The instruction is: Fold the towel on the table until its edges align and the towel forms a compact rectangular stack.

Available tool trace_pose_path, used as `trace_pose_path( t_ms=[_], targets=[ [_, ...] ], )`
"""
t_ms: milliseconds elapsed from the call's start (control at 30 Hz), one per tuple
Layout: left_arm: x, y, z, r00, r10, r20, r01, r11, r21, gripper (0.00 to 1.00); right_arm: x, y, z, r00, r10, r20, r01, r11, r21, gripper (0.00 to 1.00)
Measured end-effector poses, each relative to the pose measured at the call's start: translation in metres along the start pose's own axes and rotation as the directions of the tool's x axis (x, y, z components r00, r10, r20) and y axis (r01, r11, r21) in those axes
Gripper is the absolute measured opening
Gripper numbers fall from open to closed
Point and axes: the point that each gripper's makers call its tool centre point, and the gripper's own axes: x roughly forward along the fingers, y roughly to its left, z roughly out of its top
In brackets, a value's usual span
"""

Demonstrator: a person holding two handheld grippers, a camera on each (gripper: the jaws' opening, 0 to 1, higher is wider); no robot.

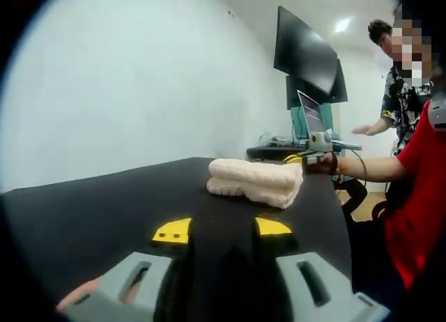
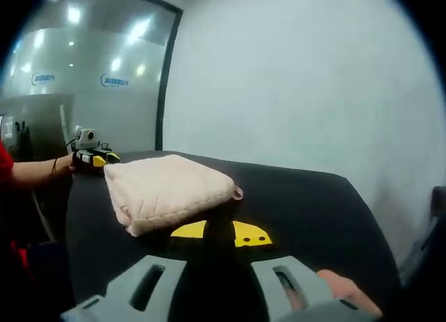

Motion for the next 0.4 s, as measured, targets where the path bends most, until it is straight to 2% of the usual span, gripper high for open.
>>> trace_pose_path(
  t_ms=[400],
  targets=[
    [0.0001,-0.002,-0.0007,1.0,0.004,-0.007,-0.004,1.0,0.0,0.36,0.0002,0.001,-0.0005,1.0,-0.001,-0.005,0.001,1.0,-0.005,0.09]
  ],
)
